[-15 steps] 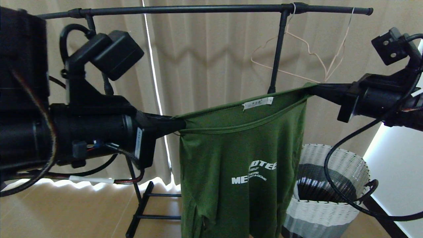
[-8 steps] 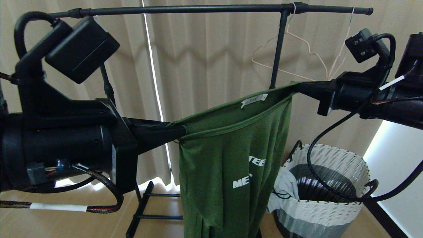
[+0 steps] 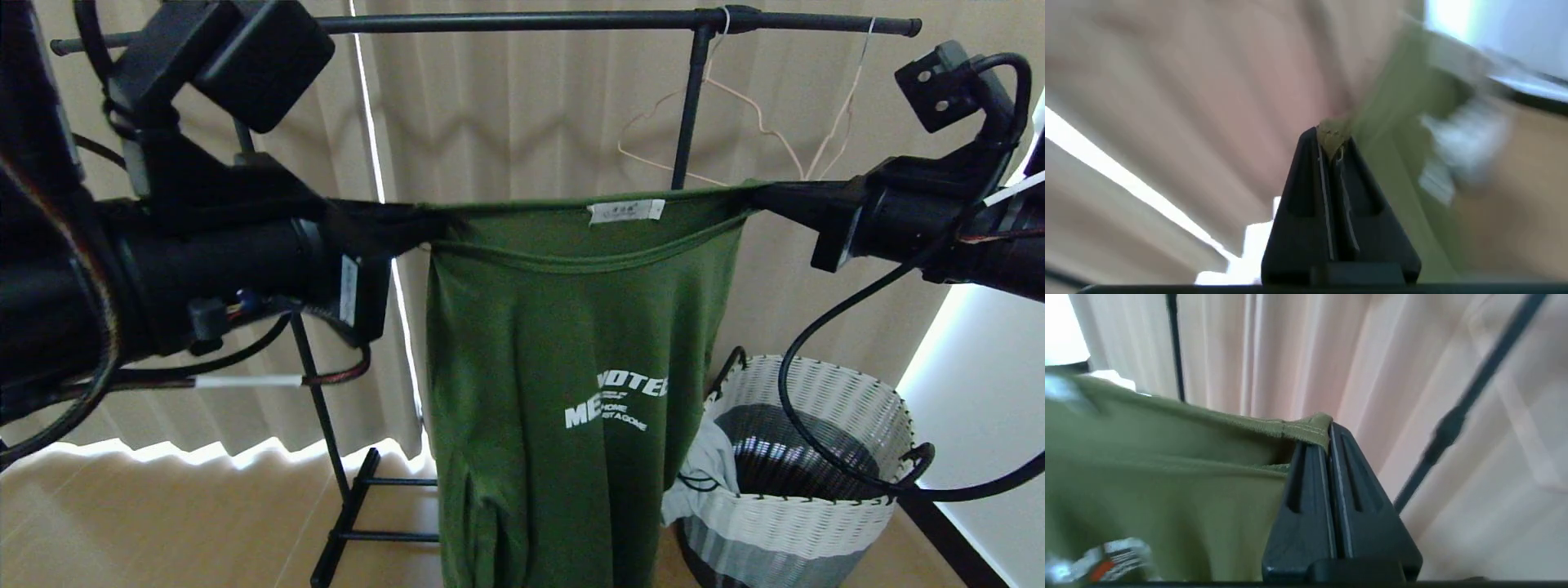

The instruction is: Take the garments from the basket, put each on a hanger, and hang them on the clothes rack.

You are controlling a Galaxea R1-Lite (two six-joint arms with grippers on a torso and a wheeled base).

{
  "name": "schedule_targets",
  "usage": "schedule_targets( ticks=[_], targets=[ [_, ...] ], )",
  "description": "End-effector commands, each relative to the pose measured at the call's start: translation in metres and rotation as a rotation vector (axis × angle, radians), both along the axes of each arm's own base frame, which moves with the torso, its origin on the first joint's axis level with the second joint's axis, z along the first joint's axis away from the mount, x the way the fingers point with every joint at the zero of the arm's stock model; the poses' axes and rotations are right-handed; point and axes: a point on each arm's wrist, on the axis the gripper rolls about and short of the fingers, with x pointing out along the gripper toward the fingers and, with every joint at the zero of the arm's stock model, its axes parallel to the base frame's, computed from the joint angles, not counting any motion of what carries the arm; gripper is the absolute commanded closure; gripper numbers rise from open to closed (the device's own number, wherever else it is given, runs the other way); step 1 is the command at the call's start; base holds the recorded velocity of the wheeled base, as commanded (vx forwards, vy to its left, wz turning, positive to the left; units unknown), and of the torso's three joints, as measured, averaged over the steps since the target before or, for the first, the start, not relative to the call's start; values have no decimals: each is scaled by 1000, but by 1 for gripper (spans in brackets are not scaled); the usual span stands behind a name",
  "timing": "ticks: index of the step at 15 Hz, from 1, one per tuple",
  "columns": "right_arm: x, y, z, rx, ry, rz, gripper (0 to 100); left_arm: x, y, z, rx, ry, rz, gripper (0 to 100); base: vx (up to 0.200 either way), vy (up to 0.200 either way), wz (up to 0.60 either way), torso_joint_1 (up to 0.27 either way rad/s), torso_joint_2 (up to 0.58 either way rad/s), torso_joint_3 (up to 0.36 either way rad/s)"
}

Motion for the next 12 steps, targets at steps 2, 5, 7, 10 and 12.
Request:
schedule_targets(
  ticks=[2,5,7,10,12],
  targets=[
    [-18,-5,9,10,-34,-2,100,36,-15,-27,95,-37,102,100,0,0,0,0,0,0],
    [-23,-7,4,6,-25,-2,100,41,-19,-24,69,-101,104,100,0,0,0,0,0,0],
    [-24,-7,3,5,-23,-2,100,41,-19,-20,47,-127,106,100,0,0,0,0,0,0],
    [-29,-8,5,6,-26,-2,0,40,-18,-19,43,-131,106,100,0,0,0,0,0,0],
    [-34,-9,2,6,-27,-1,0,40,-19,-20,44,-127,108,100,0,0,0,0,0,0]
  ],
)
